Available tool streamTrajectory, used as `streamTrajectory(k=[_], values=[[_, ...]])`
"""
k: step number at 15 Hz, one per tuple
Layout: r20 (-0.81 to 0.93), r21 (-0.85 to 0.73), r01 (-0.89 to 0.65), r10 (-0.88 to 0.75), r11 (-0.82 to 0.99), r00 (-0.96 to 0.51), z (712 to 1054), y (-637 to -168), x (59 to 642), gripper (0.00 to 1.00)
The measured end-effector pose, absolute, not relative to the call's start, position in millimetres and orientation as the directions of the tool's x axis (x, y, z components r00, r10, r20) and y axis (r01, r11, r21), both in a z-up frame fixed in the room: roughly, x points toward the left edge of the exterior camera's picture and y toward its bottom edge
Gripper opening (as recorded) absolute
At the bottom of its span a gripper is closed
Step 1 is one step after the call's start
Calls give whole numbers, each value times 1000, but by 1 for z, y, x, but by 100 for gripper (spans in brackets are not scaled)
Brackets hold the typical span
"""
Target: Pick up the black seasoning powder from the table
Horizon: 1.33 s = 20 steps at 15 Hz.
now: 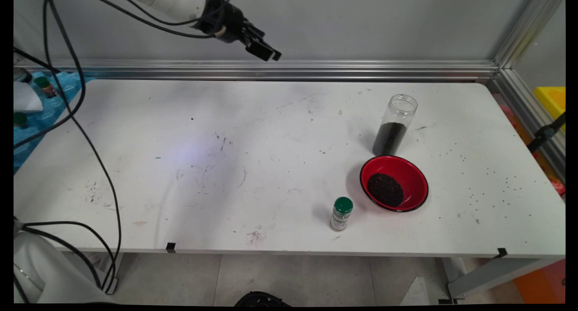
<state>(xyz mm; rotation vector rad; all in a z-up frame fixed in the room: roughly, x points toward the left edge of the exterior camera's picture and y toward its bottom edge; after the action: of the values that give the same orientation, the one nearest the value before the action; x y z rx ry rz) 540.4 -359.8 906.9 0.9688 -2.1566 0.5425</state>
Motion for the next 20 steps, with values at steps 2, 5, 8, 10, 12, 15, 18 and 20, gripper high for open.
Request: streamTrajectory(k=[2, 5, 8, 10, 12, 15, 18, 20], values=[[724, -100, -715, -442, 692, -530, 905, -362, 531, 100], [693, -110, -603, -374, 790, -617, 900, -367, 513, 100], [675, -103, -512, -318, 853, -666, 895, -374, 497, 100], [669, -92, -468, -294, 879, -683, 891, -378, 486, 100], [667, -74, -420, -268, 905, -695, 884, -383, 471, 100], [668, -53, -364, -238, 930, -705, 873, -390, 449, 100], [676, -39, -334, -221, 942, -703, 860, -401, 424, 100], [679, -33, -326, -218, 945, -701, 851, -409, 409, 100]])
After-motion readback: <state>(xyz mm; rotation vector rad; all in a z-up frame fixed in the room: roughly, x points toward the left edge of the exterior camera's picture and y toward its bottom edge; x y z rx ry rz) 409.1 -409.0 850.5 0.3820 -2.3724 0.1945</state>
